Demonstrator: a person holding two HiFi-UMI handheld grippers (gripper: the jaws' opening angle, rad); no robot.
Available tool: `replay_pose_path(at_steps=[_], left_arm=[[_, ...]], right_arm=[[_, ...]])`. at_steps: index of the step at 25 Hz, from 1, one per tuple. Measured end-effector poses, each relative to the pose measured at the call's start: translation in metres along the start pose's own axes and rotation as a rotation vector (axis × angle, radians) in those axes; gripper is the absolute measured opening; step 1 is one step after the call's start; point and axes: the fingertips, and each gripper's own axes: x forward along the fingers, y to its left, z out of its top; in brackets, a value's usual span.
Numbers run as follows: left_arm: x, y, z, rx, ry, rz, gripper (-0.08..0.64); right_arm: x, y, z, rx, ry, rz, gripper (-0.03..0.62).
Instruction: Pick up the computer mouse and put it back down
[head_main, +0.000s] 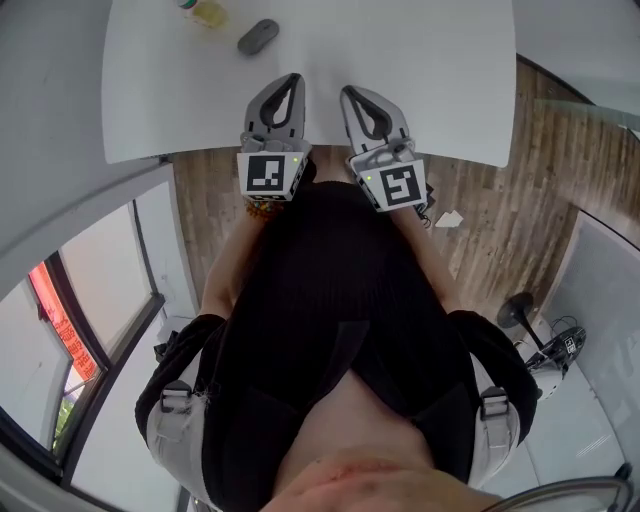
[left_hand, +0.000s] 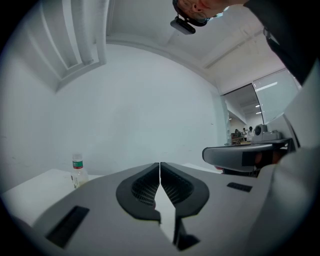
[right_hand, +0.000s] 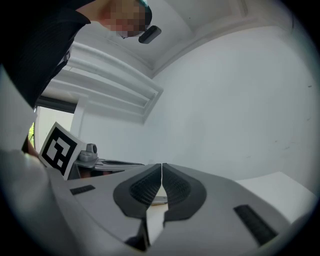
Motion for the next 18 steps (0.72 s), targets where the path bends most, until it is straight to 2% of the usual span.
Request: replay_pose_path(at_steps=[4,13,16,18], left_arm=[[0.008,0.031,-0.022,0.034,0.031,-0.060,0.015],[0.020,0.113,-0.082,0.115,0.131,-0.038,0.018],[0.026,0.129,-0.103,0.155,0.185,-0.061,0.076],[0.031,0.139,-0.117,0.141,0.219,-0.076,0.092]], right_arm=[[0.020,0.015,-0.013,-0.031,0.029,-0.045,0.029],[0.060,0.041,-0.028,-0.050,0.059,-0.045,0.029],[0.068,0.045,-0.031,-0.050,0.066,-0.070,0.029],[0.071,0.046,-0.035,-0.050,0.072,-0.090,0.029]])
